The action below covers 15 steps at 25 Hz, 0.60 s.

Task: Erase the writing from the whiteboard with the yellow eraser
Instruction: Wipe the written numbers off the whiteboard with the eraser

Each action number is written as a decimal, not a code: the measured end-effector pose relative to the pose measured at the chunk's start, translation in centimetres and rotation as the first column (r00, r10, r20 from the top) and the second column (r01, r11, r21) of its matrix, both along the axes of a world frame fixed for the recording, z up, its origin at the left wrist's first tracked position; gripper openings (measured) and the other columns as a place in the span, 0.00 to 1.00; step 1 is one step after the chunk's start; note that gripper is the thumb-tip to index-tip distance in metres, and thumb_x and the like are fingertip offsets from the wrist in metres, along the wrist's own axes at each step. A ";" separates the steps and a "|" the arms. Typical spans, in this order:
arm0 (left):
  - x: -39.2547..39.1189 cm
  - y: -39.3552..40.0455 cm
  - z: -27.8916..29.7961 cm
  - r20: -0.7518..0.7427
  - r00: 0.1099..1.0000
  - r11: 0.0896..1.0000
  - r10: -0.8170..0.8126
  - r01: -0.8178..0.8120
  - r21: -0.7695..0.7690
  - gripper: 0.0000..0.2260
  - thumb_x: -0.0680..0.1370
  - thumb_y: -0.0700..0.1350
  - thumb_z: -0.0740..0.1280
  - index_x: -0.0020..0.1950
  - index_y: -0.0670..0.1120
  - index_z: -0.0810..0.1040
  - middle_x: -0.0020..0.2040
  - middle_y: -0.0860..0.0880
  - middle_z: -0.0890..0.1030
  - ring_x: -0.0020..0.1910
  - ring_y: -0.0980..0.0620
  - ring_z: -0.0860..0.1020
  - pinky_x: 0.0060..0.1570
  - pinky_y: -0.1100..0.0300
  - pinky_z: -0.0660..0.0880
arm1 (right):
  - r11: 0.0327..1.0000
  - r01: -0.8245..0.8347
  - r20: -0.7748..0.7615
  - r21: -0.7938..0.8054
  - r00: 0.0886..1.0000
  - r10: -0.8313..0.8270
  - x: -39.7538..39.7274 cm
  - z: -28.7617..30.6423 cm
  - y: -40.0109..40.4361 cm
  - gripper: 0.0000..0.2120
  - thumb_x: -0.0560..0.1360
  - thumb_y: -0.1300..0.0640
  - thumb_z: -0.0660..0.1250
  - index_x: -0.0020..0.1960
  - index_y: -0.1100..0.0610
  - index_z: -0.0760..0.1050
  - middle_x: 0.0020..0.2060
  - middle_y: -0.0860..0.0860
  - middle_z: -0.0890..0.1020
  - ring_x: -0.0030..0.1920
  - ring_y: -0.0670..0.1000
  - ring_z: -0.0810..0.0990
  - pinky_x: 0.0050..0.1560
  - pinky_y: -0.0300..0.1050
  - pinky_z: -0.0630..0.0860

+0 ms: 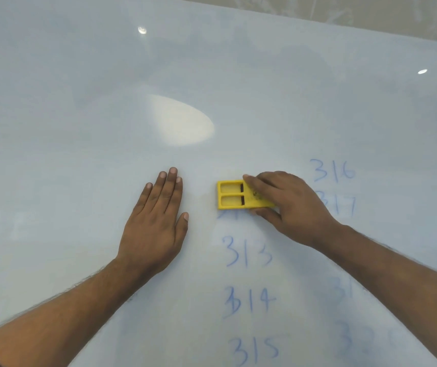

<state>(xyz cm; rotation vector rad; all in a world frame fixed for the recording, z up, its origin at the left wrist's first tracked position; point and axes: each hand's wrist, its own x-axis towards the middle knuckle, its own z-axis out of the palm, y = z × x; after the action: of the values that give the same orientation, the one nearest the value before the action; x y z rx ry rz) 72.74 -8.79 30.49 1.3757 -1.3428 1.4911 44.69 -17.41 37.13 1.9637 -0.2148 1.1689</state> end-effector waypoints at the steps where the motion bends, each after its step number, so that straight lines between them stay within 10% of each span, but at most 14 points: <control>1: -0.2 -0.1 -0.5 0.001 1.000 1.000 0.004 -0.004 -0.004 0.28 0.84 0.51 0.50 0.81 0.39 0.54 0.83 0.43 0.53 0.82 0.47 0.51 0.80 0.49 0.50 | 1.000 0.011 0.050 0.013 0.999 -0.012 -0.5 0.6 -0.3 0.27 0.77 0.46 0.61 0.72 0.58 0.69 0.56 0.55 0.78 0.51 0.58 0.77 0.52 0.51 0.73; 6: -0.5 0.0 -1.1 -0.007 1.000 1.000 0.010 -0.010 -0.008 0.28 0.84 0.51 0.50 0.81 0.39 0.54 0.83 0.44 0.54 0.82 0.48 0.52 0.80 0.49 0.51 | 0.994 -0.050 0.248 0.097 0.968 0.025 2.6 2.8 0.3 0.29 0.74 0.45 0.61 0.72 0.58 0.70 0.55 0.56 0.78 0.51 0.59 0.76 0.53 0.50 0.71; 15: -0.6 -0.1 -1.9 -0.037 0.999 1.000 0.000 -0.001 -0.006 0.28 0.84 0.51 0.50 0.82 0.40 0.54 0.83 0.45 0.54 0.82 0.48 0.52 0.80 0.49 0.51 | 0.999 -0.037 -0.087 -0.036 0.996 0.033 -1.3 -3.6 -1.3 0.26 0.79 0.47 0.64 0.73 0.58 0.68 0.57 0.54 0.78 0.52 0.57 0.77 0.53 0.53 0.74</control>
<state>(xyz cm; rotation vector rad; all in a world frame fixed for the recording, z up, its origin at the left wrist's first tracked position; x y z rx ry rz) 72.16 -8.87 28.60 1.3937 -1.3139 1.4616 43.44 -18.72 33.51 1.9875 -0.1132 1.0997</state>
